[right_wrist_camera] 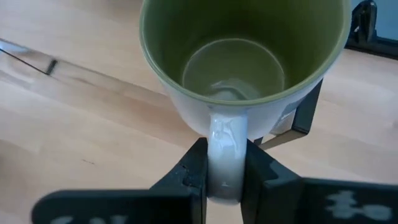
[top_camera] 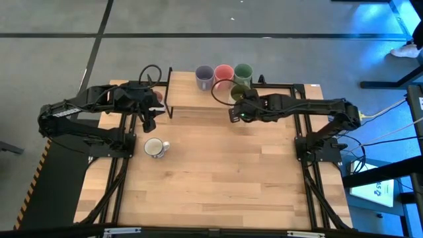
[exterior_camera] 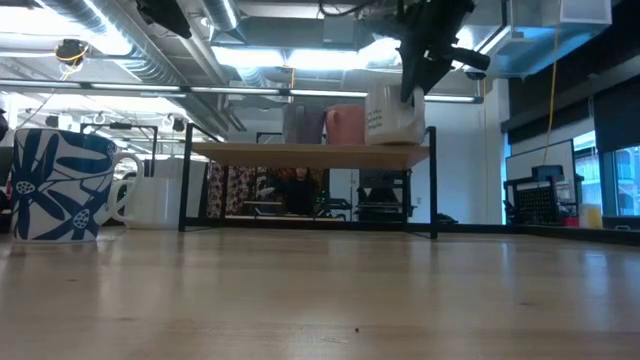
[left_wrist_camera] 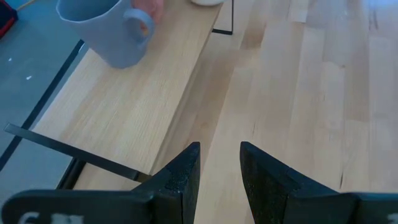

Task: Place coffee mugs
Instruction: Put the white and green mug on the shelf

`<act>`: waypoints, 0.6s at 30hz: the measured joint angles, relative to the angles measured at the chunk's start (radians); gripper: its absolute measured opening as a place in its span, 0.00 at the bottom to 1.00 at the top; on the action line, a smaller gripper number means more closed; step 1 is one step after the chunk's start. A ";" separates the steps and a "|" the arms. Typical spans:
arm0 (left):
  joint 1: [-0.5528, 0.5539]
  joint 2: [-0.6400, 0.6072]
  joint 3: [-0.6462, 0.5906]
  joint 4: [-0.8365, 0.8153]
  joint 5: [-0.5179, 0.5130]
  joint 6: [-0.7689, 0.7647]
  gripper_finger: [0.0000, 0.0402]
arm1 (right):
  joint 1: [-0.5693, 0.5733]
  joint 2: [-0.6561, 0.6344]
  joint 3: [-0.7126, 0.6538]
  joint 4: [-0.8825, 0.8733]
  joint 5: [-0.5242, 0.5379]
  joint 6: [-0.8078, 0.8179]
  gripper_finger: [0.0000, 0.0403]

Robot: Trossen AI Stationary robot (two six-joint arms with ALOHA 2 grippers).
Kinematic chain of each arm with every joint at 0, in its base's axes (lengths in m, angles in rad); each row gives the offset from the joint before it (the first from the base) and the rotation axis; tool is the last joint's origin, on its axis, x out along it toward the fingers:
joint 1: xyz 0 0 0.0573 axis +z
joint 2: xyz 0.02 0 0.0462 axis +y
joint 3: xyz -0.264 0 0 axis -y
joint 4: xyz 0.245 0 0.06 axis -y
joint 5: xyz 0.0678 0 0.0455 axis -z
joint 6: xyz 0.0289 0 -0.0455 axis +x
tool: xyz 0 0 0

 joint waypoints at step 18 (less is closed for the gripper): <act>0.000 0.000 0.000 0.001 0.004 0.006 0.27 | -0.012 0.037 -0.001 0.000 0.081 0.045 0.12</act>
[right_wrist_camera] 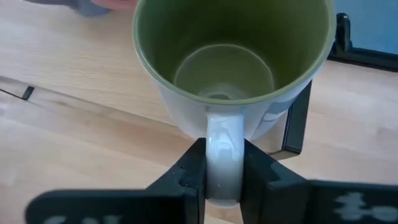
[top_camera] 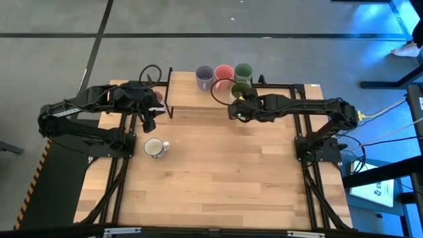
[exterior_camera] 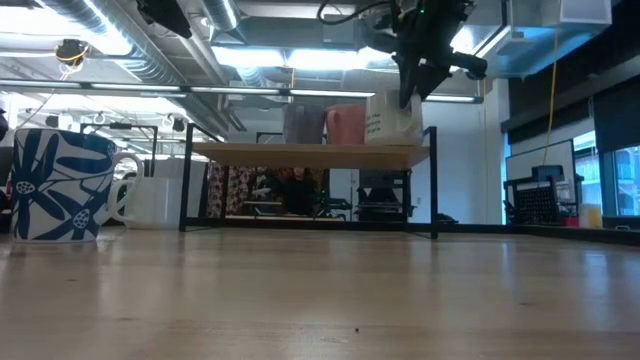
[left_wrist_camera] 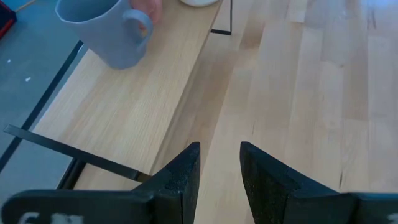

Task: Place coffee mugs
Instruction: Put the white and green mug on the shelf, then put the blue mug on the shelf

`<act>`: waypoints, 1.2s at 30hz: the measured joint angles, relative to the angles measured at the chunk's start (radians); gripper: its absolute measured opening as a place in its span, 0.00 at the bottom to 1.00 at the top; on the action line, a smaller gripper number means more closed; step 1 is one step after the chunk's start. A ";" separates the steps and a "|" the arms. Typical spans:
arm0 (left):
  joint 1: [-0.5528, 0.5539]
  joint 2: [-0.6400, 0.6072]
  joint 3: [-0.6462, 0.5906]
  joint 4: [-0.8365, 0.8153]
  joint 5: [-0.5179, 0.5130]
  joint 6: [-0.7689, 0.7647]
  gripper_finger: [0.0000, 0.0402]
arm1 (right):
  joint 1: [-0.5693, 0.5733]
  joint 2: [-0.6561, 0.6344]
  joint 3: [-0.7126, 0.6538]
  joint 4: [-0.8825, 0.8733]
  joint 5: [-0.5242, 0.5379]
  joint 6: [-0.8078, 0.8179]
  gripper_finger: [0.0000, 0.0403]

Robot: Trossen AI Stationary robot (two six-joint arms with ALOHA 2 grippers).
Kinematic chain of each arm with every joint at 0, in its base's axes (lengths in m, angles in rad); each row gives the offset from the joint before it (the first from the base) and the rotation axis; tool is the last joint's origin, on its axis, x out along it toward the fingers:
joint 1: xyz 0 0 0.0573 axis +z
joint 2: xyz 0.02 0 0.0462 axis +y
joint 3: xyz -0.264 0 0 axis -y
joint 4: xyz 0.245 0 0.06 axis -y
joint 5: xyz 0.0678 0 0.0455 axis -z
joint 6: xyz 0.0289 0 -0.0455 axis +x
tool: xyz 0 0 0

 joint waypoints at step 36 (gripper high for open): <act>-0.051 0.010 -0.290 -0.118 0.286 -0.217 0.27 | 0.299 -0.003 0.064 0.141 -0.125 -0.388 0.53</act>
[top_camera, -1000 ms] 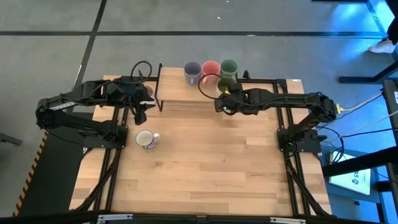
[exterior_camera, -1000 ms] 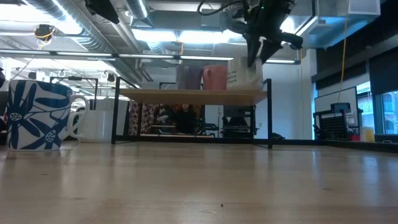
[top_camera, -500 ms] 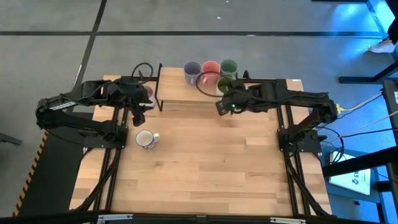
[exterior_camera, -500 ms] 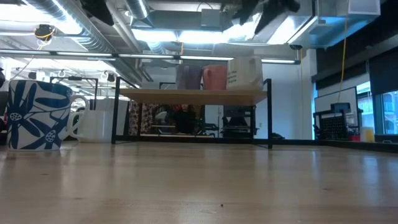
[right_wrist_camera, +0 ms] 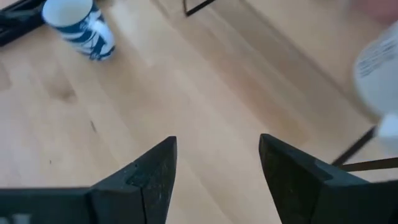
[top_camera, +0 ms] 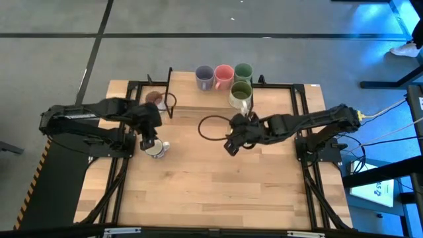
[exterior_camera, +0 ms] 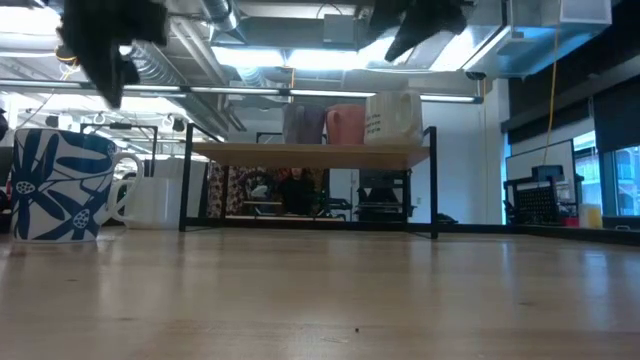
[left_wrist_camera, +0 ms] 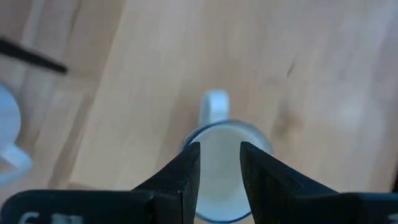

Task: Place coffee mugs
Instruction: Put the blue mug on the shelf

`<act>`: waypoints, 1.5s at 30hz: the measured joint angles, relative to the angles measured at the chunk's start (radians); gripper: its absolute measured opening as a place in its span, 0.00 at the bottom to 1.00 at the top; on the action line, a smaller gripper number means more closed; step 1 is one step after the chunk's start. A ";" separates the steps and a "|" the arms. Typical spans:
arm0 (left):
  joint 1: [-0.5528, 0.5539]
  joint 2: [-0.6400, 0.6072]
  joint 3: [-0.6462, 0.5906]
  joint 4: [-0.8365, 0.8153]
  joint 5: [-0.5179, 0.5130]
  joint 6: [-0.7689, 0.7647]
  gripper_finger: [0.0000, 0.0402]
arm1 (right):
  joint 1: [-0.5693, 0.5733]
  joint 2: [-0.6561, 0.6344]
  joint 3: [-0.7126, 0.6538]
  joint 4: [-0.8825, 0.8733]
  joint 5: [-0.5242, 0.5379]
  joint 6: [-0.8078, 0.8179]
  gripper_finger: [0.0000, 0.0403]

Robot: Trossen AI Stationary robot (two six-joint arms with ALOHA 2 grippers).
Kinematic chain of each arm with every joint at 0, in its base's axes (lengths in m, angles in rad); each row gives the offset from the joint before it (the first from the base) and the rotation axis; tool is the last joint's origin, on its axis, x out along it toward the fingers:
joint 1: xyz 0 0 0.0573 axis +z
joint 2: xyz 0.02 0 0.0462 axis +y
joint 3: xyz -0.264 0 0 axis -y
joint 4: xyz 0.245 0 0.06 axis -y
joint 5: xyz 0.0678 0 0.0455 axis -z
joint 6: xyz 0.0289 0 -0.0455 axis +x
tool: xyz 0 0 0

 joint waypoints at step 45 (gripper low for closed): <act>-0.048 0.172 0.068 0.079 -0.068 0.249 0.04 | -0.016 0.001 -0.090 0.445 -0.113 -0.195 0.53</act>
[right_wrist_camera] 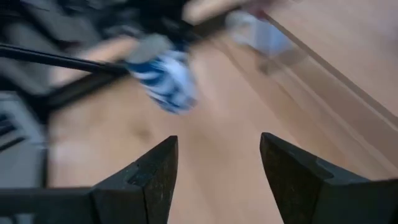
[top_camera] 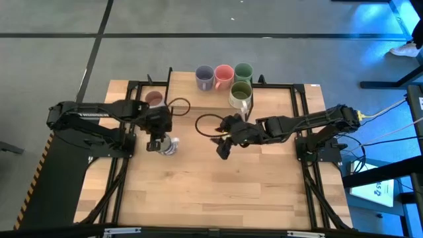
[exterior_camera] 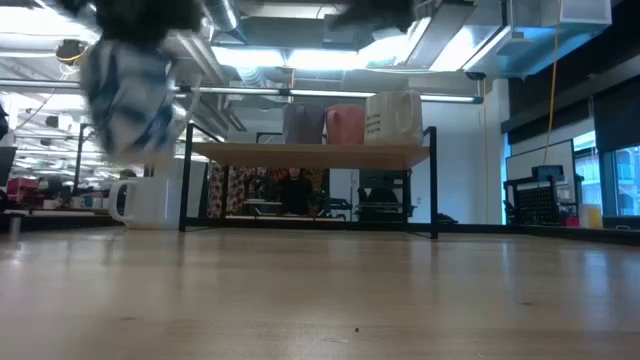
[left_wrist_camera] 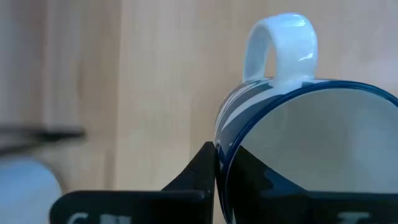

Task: Place coffee mugs
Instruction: Put the blue mug on the shelf

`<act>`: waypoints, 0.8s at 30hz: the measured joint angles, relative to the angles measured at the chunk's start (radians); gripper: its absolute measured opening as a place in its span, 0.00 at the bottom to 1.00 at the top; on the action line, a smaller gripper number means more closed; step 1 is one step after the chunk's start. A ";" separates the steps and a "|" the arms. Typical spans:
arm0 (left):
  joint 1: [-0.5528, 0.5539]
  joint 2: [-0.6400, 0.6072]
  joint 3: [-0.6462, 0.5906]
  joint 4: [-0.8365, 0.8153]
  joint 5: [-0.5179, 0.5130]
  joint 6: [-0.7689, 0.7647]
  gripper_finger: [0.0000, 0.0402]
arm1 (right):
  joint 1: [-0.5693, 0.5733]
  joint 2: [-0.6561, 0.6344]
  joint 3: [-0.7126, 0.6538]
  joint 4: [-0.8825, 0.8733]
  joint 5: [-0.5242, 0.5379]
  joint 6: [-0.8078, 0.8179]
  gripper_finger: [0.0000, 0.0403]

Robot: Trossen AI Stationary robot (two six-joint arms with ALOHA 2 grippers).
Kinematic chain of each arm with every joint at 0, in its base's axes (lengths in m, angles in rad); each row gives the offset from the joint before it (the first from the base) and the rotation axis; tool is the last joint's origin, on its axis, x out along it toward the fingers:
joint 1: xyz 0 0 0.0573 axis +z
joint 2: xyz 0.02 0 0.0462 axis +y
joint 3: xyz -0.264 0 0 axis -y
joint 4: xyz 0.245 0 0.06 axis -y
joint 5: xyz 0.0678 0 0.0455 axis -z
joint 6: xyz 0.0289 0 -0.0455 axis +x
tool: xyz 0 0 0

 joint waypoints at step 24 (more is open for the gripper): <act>-0.015 0.101 0.243 0.207 0.018 0.167 0.04 | -0.070 0.139 0.056 0.273 -0.193 -0.257 0.53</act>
